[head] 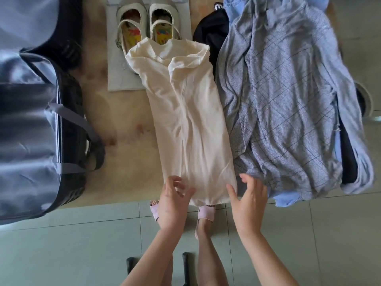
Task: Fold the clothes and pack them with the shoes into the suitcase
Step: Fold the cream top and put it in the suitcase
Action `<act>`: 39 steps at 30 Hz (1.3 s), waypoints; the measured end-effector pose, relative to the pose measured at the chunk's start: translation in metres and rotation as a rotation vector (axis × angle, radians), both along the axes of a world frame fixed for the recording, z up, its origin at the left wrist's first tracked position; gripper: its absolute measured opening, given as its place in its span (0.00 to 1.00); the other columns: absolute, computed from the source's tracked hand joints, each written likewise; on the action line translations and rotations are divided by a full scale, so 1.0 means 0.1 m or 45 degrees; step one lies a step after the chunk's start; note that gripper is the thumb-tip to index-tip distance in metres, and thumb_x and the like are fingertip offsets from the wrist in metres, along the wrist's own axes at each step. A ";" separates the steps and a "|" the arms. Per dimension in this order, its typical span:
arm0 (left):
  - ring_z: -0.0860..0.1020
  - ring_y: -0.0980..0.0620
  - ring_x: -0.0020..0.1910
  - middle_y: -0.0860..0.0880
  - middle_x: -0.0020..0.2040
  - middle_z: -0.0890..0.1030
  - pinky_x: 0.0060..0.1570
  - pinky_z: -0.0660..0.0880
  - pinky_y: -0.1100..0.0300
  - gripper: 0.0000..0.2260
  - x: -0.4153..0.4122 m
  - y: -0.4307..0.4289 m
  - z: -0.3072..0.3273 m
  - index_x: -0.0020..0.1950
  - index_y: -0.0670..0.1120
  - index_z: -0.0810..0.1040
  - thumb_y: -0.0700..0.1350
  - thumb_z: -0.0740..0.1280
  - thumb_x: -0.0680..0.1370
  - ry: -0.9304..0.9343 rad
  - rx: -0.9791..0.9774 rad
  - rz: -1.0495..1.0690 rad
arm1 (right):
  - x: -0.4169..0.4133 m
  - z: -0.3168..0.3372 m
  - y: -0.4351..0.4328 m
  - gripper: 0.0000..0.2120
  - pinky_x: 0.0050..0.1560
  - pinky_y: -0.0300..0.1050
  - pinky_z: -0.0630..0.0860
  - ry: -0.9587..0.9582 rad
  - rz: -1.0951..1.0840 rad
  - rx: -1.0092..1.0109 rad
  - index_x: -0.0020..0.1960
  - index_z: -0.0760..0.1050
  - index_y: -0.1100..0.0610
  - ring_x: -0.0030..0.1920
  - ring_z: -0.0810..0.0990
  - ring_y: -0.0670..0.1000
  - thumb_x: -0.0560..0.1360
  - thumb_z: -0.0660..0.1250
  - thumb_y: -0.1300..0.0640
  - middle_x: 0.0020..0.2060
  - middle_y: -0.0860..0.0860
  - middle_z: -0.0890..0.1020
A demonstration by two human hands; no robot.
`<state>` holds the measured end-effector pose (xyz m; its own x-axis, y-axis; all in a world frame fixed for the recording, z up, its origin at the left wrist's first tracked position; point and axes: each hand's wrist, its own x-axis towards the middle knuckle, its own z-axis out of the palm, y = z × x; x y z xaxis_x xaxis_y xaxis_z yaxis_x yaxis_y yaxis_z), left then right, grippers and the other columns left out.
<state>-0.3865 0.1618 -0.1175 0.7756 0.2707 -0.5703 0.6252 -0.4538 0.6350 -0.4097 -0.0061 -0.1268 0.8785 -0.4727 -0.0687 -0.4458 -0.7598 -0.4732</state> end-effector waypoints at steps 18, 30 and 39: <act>0.72 0.44 0.66 0.45 0.65 0.75 0.64 0.70 0.46 0.18 1.08 0.19 -0.21 0.64 0.44 0.75 0.41 0.64 0.74 -0.727 0.387 -0.878 | 1.67 0.11 0.14 0.14 0.54 0.47 0.67 -0.139 0.383 0.237 0.57 0.79 0.59 0.52 0.74 0.58 0.72 0.68 0.67 0.49 0.53 0.82; 0.71 0.47 0.61 0.47 0.63 0.75 0.61 0.69 0.55 0.21 2.70 0.23 0.19 0.67 0.46 0.72 0.41 0.70 0.74 -0.747 0.392 -0.431 | 3.26 0.11 0.21 0.22 0.58 0.50 0.73 -0.125 0.421 0.244 0.62 0.75 0.55 0.56 0.73 0.56 0.72 0.63 0.72 0.57 0.55 0.74; 0.73 0.47 0.48 0.49 0.43 0.83 0.47 0.66 0.57 0.07 3.18 0.18 0.08 0.48 0.47 0.83 0.45 0.66 0.77 -0.743 0.615 -0.519 | 3.82 0.15 0.03 0.07 0.58 0.39 0.58 0.008 0.626 0.083 0.51 0.82 0.55 0.62 0.66 0.58 0.76 0.67 0.54 0.59 0.51 0.77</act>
